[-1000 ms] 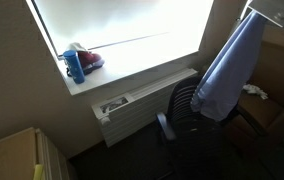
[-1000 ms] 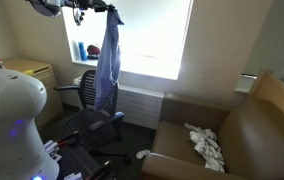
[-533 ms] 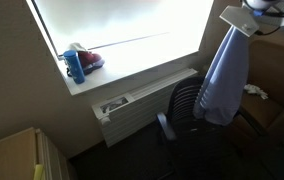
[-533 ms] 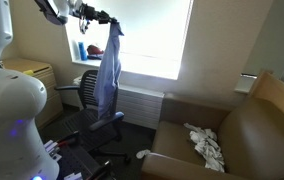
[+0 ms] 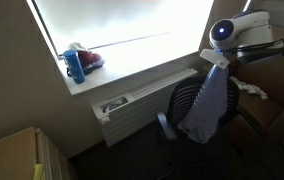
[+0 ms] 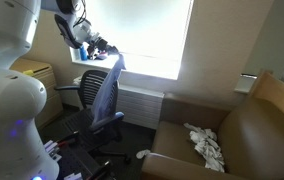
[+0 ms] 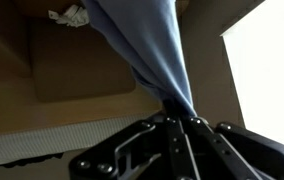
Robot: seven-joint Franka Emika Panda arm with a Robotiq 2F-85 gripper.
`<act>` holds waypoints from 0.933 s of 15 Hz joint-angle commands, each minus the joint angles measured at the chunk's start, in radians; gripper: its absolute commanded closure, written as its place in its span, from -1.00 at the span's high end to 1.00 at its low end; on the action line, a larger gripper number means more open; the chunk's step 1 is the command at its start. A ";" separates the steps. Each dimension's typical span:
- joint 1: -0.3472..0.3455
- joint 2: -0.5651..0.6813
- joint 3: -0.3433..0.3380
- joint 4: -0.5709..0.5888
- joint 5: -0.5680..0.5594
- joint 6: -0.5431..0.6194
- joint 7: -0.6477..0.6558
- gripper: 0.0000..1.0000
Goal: Hang the blue t-shirt on the backrest of the black chair
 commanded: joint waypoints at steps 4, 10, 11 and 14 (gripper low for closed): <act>0.061 0.093 -0.123 0.218 -0.070 -0.078 0.188 -0.98; 0.174 0.133 -0.166 0.411 -0.256 -0.178 0.286 -0.98; 0.192 0.148 -0.180 0.434 -0.297 -0.194 0.300 -0.98; 0.215 0.247 -0.236 0.562 -0.418 -0.214 0.287 -0.98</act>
